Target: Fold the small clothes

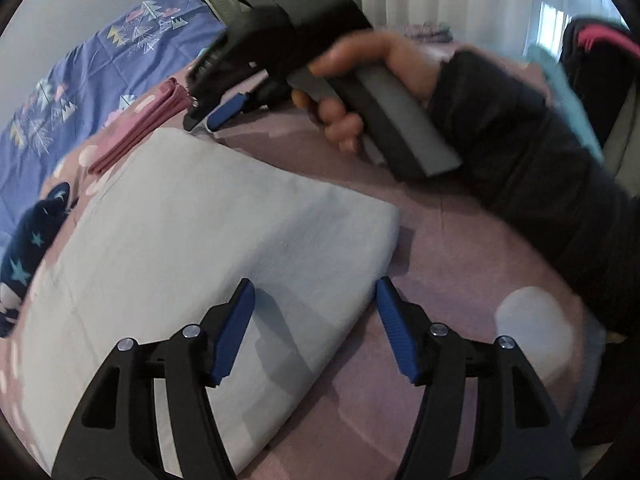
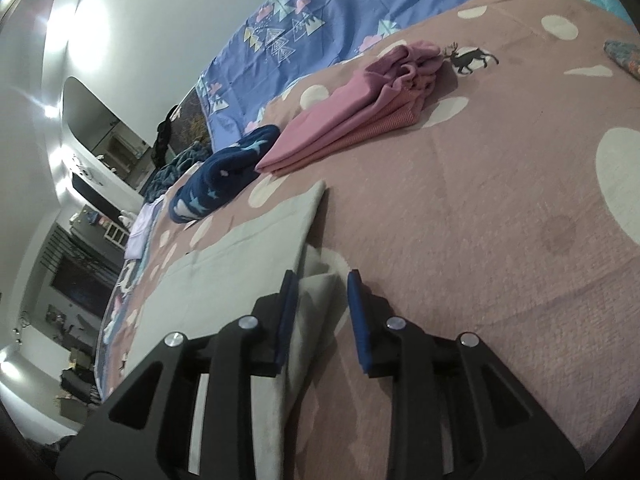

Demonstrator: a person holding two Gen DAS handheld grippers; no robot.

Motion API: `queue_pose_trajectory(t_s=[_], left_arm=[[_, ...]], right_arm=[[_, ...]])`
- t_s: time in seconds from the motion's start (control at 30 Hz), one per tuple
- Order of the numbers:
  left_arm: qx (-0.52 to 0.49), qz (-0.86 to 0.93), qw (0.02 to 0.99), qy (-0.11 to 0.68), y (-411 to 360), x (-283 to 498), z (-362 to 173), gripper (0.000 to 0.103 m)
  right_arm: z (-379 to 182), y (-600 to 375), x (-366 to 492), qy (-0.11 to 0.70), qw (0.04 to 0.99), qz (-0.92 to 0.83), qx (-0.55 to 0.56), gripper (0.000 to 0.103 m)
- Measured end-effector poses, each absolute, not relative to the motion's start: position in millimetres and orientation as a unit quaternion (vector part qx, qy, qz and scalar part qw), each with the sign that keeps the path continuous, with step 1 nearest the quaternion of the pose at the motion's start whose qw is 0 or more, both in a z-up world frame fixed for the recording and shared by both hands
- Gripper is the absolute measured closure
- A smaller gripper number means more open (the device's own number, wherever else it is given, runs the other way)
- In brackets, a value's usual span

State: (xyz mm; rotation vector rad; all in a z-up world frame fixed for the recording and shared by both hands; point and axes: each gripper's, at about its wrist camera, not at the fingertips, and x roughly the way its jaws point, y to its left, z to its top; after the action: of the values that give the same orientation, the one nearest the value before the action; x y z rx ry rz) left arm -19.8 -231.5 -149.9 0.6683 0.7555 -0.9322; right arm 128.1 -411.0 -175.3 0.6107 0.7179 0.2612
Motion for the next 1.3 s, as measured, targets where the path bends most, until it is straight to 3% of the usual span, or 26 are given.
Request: queue_pose_trajectory(t_s=[0.6, 0.67, 0.73, 0.83, 1.07, 1.3], left_arm=[[0.376, -0.396, 0.775, 0.318, -273.1, -40.1, -152.2, 0.04], [0.361, -0.389, 0.781, 0.329, -274.3, -32.5, -150.9, 0.045], [0.35, -0.374, 0.788, 0.342, -274.7, -24.2, -149.0, 0.061], [0.346, -0.364, 0.789, 0.354, -275.3, -16.5, -147.8, 0.069], [0.347, -0.358, 0.79, 0.356, -278.9, -17.0, -148.2, 0.068], [0.352, -0.359, 0.789, 0.355, -283.9, -16.1, -150.8, 0.063]], right_arm=[[-182.5, -408.3, 132.4, 0.381, 0.856, 0.165, 0.307, 0.074], [-182.8, -410.0, 132.0, 0.383, 0.854, 0.168, 0.311, 0.073], [-182.9, -410.5, 131.9, 0.384, 0.852, 0.171, 0.313, 0.072], [-182.0, -408.2, 132.1, 0.386, 0.853, 0.172, 0.305, 0.07], [-178.2, -400.2, 131.1, 0.389, 0.857, 0.181, 0.286, 0.058], [-180.7, -394.6, 134.9, 0.389, 0.86, 0.177, 0.278, 0.057]])
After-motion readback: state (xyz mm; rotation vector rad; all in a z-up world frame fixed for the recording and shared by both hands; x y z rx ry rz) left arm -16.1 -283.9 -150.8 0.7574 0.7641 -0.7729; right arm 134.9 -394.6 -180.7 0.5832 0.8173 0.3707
